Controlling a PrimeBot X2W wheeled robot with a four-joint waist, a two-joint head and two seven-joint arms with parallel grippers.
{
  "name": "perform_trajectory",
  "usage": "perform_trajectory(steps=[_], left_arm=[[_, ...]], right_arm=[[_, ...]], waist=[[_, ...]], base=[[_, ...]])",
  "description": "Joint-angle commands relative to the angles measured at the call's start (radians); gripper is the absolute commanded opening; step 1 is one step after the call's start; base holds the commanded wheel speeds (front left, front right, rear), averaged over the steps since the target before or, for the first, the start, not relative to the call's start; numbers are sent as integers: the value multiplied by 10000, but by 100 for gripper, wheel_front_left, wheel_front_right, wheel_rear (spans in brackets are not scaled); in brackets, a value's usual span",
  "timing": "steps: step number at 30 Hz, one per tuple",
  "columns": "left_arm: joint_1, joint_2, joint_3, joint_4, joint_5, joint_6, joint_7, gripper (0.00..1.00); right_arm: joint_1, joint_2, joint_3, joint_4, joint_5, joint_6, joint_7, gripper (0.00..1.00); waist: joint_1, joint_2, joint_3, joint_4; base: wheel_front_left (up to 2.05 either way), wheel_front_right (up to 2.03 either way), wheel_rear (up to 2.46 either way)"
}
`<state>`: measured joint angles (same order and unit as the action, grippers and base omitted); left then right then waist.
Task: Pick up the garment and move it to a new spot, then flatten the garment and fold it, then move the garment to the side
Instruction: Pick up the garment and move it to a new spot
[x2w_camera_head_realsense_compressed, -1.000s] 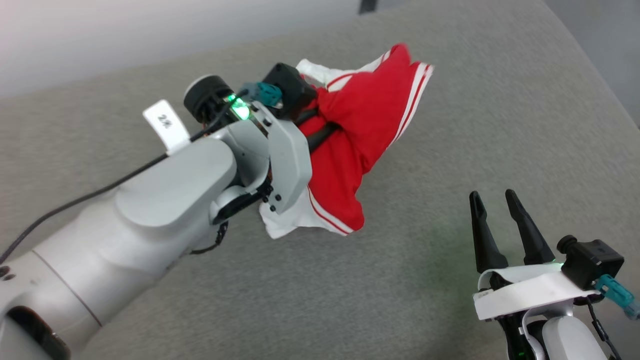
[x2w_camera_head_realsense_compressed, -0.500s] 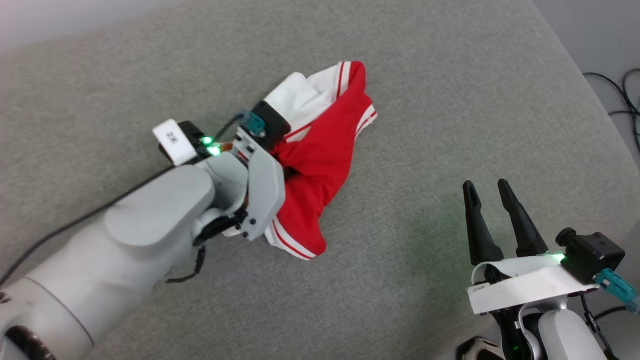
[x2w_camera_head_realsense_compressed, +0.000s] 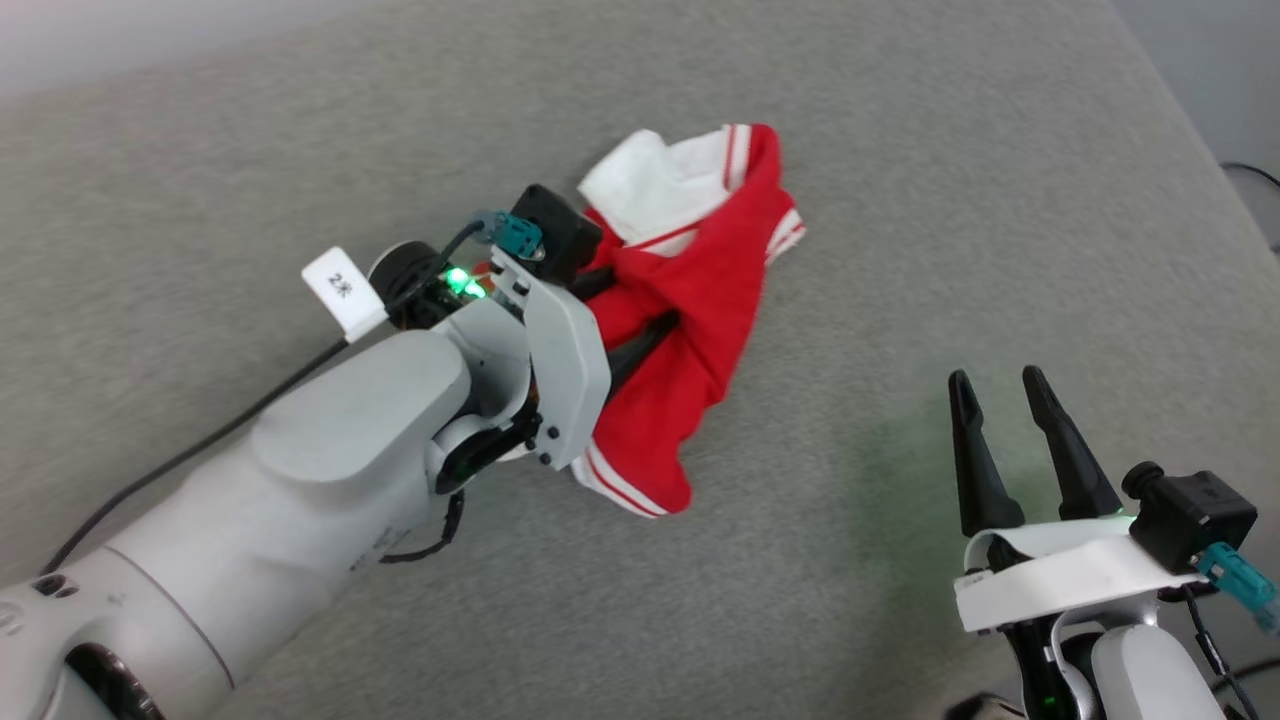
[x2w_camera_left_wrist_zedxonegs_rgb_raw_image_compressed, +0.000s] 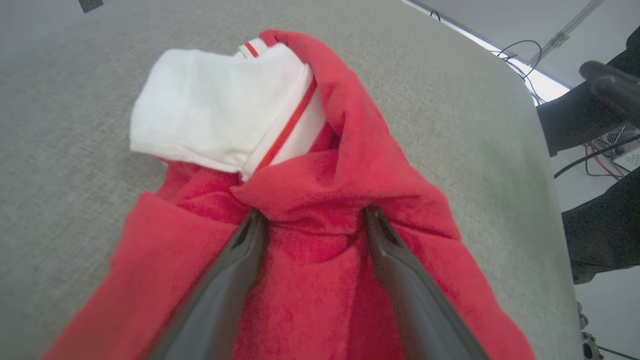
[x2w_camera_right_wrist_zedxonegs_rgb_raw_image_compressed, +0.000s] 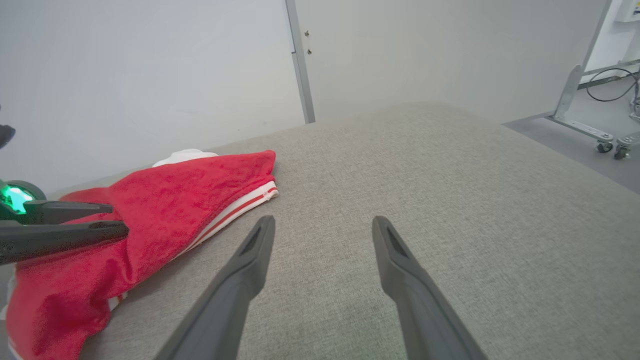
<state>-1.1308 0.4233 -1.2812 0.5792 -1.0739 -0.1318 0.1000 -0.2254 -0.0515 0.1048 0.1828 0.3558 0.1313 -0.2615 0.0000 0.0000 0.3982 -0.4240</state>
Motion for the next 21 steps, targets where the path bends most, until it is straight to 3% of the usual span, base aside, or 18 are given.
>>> perform_trajectory(steps=[1, 7, 13, 17, 21], left_arm=[[-111, -72, 1, -108, -130, 20, -435, 100], [454, -78, 18, -310, -1190, 20, -2230, 100], [1918, 345, 159, 146, -2205, 20, -3401, 100], [3306, 590, 1105, 444, -2977, 20, -3633, 100], [4835, 610, 2676, 635, -2514, 18, -3632, 100]], right_arm=[[151, 6, -124, 90, -266, -10, -50, 100], [449, -11, -356, 374, -964, -10, -50, 100], [766, -221, -363, 687, -1090, -10, -50, 100], [1053, -376, -480, 838, -1029, -10, -50, 100], [1555, -548, -831, 862, -954, -10, -50, 100]], waist=[[0, 0, -966, 1177], [0, 0, -1921, 2578], [0, 0, -2722, 3694], [0, 0, -3072, 4310], [0, 0, -3393, 4884]], base=[[0, 0, 0], [0, 0, 0], [0, 0, 0], [0, 0, 0], [0, 0, 0]])
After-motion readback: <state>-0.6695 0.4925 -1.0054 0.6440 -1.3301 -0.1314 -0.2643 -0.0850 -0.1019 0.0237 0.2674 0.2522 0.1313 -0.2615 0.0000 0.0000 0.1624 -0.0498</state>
